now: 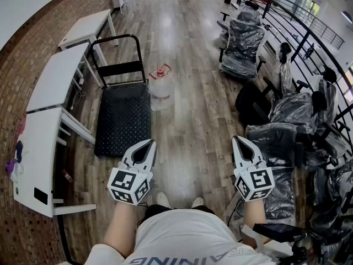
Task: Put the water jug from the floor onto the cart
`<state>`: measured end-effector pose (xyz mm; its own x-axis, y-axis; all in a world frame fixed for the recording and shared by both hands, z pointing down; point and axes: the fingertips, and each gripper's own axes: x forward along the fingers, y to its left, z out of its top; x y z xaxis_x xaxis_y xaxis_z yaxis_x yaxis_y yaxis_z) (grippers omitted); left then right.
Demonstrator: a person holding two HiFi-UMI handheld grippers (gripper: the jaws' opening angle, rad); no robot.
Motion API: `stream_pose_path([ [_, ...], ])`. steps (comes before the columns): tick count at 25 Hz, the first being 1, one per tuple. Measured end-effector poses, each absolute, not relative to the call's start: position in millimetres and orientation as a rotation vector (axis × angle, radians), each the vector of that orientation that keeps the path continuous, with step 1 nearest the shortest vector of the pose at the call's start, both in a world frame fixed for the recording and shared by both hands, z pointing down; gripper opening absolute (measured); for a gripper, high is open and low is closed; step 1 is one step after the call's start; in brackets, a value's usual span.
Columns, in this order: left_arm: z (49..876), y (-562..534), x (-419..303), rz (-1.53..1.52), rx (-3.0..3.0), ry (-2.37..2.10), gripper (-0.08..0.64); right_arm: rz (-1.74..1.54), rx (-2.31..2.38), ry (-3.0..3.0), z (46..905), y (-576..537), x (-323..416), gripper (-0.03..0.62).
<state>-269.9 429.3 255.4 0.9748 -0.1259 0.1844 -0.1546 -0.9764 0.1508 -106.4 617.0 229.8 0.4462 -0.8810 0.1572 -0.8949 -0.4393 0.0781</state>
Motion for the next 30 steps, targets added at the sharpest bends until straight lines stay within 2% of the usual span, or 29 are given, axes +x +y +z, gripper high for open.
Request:
stream_pose_path([
  [21, 293.0, 341.8, -314.8, 0.254, 2.884, -0.196, 0.000, 0.190, 2.506, -1.477, 232.2, 544.7, -149.4, 0.005],
  [30, 311.3, 321.1, -291.3, 0.303, 2.869, -0.191, 0.000, 0.262, 2.491, -1.504, 258.0, 515.1, -126.6, 0.005],
])
